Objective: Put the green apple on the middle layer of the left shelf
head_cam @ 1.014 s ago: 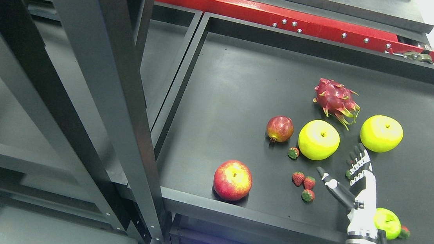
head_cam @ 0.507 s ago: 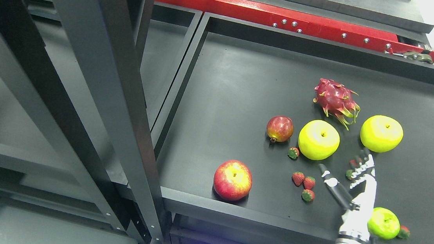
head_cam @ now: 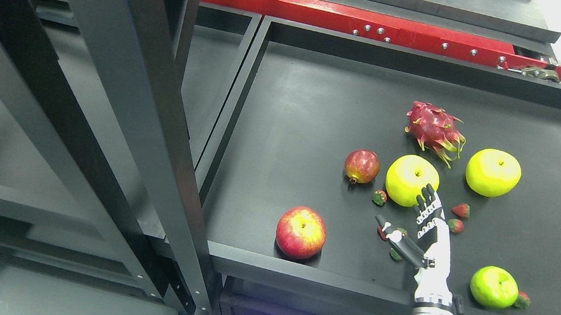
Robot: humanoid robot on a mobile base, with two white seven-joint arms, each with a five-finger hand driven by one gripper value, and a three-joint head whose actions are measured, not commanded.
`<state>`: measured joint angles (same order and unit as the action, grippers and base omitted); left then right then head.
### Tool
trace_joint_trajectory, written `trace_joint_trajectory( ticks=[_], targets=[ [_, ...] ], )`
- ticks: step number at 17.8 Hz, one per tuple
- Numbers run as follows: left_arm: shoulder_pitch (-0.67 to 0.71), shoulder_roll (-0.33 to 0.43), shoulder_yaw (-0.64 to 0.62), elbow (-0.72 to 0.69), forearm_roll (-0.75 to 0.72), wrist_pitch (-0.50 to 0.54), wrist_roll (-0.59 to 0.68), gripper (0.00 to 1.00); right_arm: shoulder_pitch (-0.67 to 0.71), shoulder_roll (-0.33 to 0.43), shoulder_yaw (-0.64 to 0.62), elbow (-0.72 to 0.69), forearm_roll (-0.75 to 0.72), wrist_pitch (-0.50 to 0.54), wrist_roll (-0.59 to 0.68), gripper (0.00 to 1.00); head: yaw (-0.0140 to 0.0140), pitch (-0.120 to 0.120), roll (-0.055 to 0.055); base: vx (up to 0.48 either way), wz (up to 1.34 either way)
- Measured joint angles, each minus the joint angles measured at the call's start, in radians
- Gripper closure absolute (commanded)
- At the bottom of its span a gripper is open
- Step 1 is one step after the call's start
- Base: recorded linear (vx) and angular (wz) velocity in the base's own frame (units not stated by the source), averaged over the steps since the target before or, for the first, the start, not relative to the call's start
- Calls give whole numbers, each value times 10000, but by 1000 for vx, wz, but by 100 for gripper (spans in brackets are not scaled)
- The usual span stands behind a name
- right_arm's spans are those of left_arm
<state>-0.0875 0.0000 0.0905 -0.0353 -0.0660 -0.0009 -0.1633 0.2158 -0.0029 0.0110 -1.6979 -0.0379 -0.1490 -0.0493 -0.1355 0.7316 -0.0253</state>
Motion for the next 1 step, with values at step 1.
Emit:
trace_joint_trajectory(
  ticks=[1],
  targets=[
    [0,0,0,0,0,0,0,0,3,1,24,-9,-1,4,8,0,0,0,0,0,0]
  ],
)
